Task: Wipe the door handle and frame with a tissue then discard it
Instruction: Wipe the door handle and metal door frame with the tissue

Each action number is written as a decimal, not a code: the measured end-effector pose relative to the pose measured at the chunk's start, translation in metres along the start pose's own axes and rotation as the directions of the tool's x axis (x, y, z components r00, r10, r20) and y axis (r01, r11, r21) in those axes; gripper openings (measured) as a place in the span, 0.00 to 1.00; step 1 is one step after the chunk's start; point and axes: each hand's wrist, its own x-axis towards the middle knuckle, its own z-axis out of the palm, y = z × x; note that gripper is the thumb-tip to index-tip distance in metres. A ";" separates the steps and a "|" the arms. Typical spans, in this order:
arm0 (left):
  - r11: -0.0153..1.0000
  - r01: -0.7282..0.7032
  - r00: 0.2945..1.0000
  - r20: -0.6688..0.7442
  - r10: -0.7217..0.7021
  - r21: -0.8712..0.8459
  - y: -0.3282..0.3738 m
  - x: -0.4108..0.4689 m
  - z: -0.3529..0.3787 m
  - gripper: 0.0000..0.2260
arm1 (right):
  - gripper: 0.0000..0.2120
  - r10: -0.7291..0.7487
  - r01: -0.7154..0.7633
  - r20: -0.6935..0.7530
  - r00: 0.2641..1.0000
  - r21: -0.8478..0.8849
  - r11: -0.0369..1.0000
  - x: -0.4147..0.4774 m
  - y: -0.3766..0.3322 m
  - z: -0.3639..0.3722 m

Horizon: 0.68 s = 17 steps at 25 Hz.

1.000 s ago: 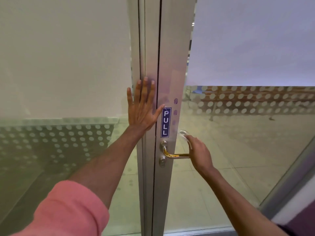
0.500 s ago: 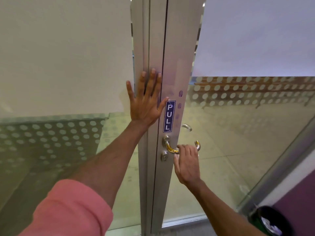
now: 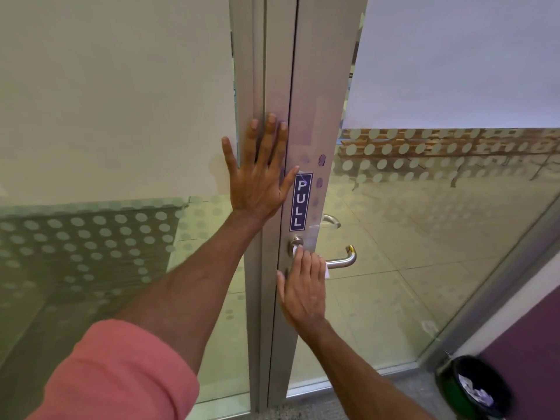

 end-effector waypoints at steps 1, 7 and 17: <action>1.000 0.001 1.000 -0.005 -0.001 0.005 0.000 0.000 0.000 0.34 | 0.33 0.001 -0.001 -0.007 1.000 0.006 1.000 0.001 -0.003 0.000; 0.999 0.000 1.000 -0.001 0.000 0.041 0.000 0.001 -0.001 0.35 | 0.32 -0.275 0.271 -0.028 0.961 -0.110 0.956 -0.001 0.072 -0.009; 0.999 0.004 1.000 0.011 -0.005 0.049 -0.001 0.000 0.001 0.33 | 0.30 -0.383 0.378 -0.058 0.922 -0.086 0.922 0.008 0.103 -0.003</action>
